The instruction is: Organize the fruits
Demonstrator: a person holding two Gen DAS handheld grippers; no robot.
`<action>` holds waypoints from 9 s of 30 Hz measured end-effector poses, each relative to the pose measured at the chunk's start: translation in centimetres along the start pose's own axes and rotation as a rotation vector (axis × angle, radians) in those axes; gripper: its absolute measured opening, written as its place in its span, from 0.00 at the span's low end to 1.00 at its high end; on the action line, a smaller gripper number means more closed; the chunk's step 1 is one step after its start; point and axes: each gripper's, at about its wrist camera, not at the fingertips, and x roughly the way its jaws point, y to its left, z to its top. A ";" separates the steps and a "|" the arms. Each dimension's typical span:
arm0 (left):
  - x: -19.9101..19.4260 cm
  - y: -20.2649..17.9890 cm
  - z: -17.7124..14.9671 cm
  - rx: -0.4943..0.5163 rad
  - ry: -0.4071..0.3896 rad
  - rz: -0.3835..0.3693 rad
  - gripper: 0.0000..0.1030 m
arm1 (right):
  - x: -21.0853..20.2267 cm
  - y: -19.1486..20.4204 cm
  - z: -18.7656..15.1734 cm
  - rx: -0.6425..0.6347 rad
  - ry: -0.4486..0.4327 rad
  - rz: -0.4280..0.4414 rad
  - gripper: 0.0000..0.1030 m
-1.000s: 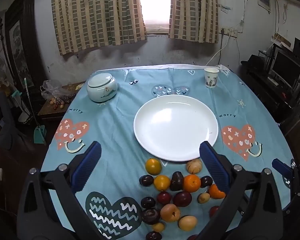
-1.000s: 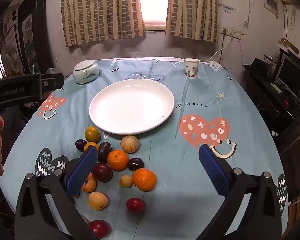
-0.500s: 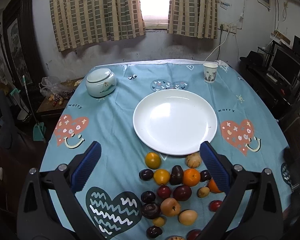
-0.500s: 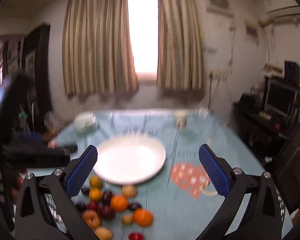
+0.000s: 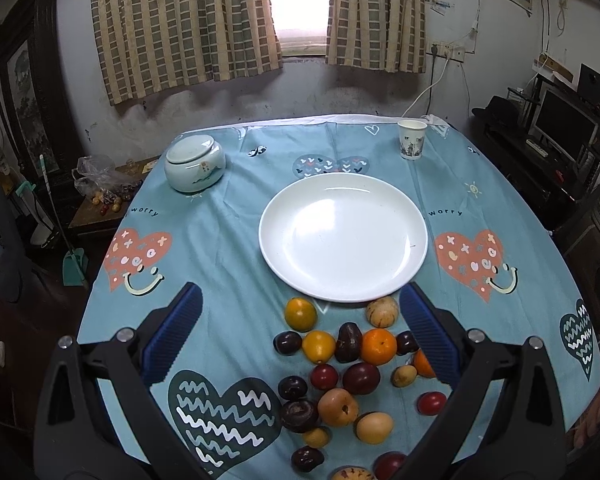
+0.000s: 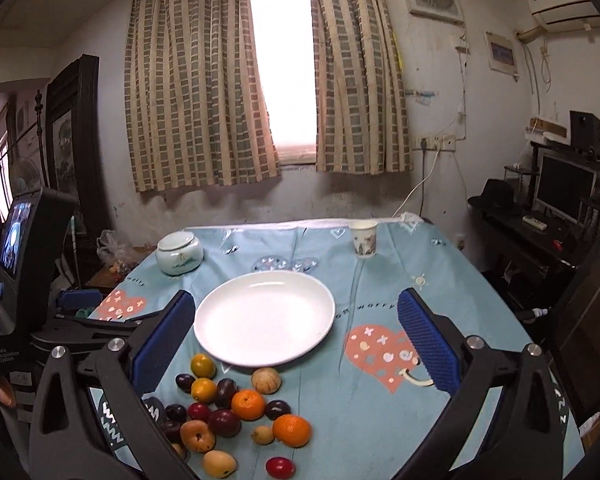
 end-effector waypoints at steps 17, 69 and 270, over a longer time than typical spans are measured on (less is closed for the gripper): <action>0.5 0.8 -7.0 0.255 0.101 -0.108 0.97 | 4.1 -0.4 -9.8 -0.054 0.572 0.199 0.99; 5.7 -2.2 -5.5 0.082 0.371 -0.339 0.44 | 11.4 0.0 -9.3 -0.207 0.665 0.434 0.38; 1.7 4.1 -16.3 0.165 0.041 -0.120 0.94 | 4.8 4.4 -17.5 -0.478 0.459 0.362 0.74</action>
